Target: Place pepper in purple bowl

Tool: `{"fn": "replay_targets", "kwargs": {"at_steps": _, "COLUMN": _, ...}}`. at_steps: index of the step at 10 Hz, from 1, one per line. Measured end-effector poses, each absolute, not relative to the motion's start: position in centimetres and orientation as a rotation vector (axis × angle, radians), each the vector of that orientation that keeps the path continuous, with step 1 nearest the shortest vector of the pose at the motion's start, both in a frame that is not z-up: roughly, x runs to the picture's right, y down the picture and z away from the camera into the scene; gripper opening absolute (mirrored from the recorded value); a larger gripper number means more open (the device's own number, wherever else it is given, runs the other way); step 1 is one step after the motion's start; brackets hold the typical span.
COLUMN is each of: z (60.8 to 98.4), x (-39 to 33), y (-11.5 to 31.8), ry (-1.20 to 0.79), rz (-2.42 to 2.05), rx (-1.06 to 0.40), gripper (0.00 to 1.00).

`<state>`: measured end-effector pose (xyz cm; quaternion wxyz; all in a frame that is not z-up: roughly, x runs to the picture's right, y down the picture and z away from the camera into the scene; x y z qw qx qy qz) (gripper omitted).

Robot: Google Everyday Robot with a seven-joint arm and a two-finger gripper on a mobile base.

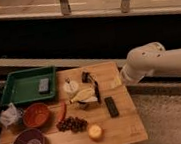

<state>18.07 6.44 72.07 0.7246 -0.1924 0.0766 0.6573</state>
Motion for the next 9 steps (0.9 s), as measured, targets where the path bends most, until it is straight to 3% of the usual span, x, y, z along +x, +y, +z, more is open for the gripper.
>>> {"fn": "replay_targets", "kwargs": {"at_steps": 9, "z": 74.0, "x": 13.3, "y": 6.2, "ry": 0.192, "rz": 1.337, "rx": -0.433, "gripper": 0.8}}
